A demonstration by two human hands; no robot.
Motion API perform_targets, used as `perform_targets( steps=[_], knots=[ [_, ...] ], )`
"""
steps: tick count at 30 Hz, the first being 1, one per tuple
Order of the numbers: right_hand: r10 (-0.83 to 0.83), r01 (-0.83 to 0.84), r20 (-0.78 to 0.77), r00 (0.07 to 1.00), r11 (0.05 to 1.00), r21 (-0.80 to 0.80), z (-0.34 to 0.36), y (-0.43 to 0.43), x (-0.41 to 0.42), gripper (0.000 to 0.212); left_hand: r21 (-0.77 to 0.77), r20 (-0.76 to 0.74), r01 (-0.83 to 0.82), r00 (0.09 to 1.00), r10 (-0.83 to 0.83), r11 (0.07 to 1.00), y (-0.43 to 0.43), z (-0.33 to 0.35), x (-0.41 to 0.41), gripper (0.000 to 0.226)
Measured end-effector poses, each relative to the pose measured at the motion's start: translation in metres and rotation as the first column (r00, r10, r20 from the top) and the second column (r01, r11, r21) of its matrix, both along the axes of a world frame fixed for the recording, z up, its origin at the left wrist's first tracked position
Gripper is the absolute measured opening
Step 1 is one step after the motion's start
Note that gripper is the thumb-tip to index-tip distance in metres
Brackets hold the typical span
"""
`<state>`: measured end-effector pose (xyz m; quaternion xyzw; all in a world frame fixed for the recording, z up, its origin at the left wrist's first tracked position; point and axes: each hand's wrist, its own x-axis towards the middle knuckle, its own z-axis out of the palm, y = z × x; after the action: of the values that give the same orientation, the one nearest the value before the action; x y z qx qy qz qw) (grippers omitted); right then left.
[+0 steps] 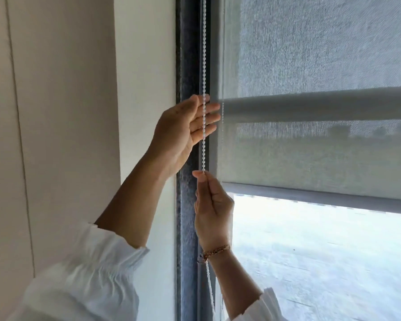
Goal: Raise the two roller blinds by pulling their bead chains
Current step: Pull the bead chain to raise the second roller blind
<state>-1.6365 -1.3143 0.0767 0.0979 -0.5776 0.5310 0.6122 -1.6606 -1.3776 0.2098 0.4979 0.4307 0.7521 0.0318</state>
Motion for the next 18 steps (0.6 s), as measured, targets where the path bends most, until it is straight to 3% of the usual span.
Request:
perform_targets(
  steps=[2, 5, 7, 10, 14, 18],
  knots=[
    [-0.064, 0.064, -0.008, 0.998, 0.997, 0.041, -0.006, 0.001, 0.000, 0.029, 0.000, 0.053, 0.039, 0.998, -0.039, 0.999, 0.003, 0.004, 0.007, 0.027],
    [-0.055, 0.057, -0.024, 0.998, 0.992, 0.108, -0.009, 0.003, 0.001, 0.022, 0.104, 0.051, -0.089, 0.995, 0.084, 0.991, 0.012, -0.002, 0.015, 0.029],
    [0.065, -0.067, 0.029, 0.997, 0.993, 0.100, -0.005, 0.004, 0.000, 0.020, 0.204, -0.022, -0.199, 0.978, 0.207, 0.959, 0.015, -0.006, 0.019, 0.032],
    [0.392, -0.385, 0.058, 0.918, 0.918, -0.096, 0.009, 0.009, 0.001, 0.027, 0.272, -0.129, -0.254, 0.946, 0.296, 0.928, 0.014, -0.007, 0.022, 0.033],
    [0.482, -0.482, -0.042, 0.875, 0.865, -0.137, 0.049, 0.025, 0.008, 0.052, 0.287, -0.135, -0.253, 0.944, 0.300, 0.924, 0.011, -0.014, 0.016, 0.031],
    [0.549, -0.559, -0.111, 0.829, 0.820, -0.120, 0.098, 0.030, 0.018, 0.038, 0.248, -0.134, -0.244, 0.950, 0.283, 0.938, 0.019, -0.044, 0.015, 0.030]
  ],
)
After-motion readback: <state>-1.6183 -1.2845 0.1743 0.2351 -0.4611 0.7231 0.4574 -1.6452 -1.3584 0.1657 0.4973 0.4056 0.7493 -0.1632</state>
